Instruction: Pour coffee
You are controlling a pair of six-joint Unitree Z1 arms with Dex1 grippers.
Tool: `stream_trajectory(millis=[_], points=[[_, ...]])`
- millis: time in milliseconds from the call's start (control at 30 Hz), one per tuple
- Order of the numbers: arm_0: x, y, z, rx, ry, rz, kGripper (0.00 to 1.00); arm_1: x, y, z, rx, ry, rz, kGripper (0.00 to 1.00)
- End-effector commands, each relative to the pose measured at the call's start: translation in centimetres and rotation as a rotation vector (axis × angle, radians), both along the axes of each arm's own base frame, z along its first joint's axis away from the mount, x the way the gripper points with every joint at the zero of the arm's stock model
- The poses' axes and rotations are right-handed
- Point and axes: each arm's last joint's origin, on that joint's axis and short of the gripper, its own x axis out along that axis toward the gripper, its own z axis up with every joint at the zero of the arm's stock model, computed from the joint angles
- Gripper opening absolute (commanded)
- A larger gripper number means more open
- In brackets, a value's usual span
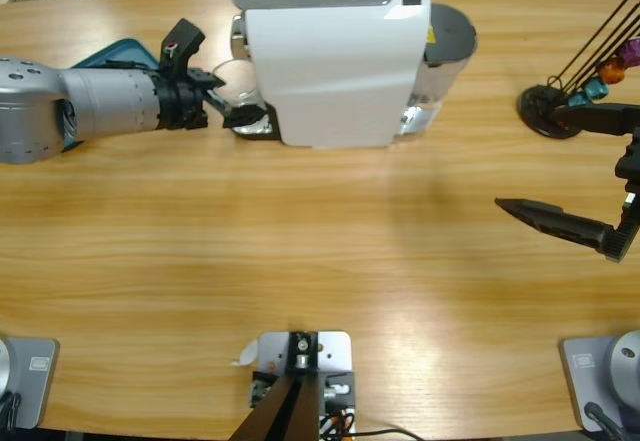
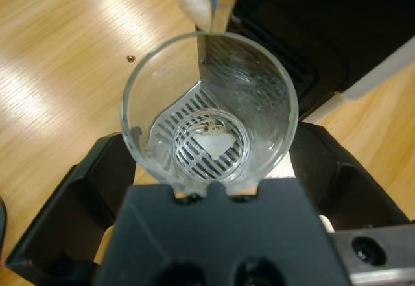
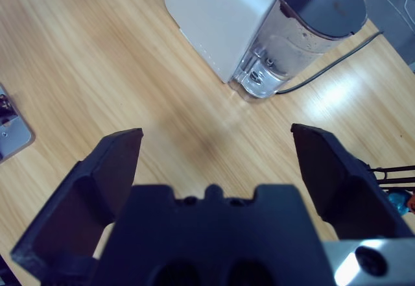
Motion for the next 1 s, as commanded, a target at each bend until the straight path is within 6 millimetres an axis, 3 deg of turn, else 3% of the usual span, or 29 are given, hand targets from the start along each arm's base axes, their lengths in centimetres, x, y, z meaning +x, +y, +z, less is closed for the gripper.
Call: stream_trajectory(millis=[33,133,333,467,633,800,867,933,1000], points=[[-1.5,0.9,-0.2,0.026,0.013,-0.012,0.964,-0.4,-0.9,-0.8,-0.02,0.001,-0.026,1.0],[-2.5,1.9,1.0,0.022,0.011,-0.009,0.964,-0.4,-0.9,-1.0,-0.025,0.006,-0.027,1.0],[-4.7,4.4,6.3,0.074,0.005,0.05,0.964,0.7,0.7,-1.5,-0.068,0.062,-0.032,1.0],[-6.1,7.0,10.6,0.201,-0.047,0.15,0.964,1.7,1.9,1.3,-0.088,0.088,-0.053,1.0],[-8.6,9.7,10.4,0.245,-0.114,0.161,0.96,6.4,3.2,7.0,-0.041,0.222,-0.126,1.0],[-7.6,9.8,11.6,0.304,-0.143,0.335,0.965,12.3,3.6,11.0,0.05,0.415,-0.231,1.0],[-7.4,9.7,11.1,0.325,-0.059,0.372,0.968,14.4,3.3,12.6,0.037,0.429,-0.27,1.0],[-7.7,9.2,10.7,0.356,0.04,0.291,0.963,16.0,3.2,13.9,0.04,0.428,-0.283,1.0],[-7.4,8.8,9.7,0.389,0.079,0.281,0.932,17.5,3.5,14.7,0.034,0.417,-0.289,0.784]])
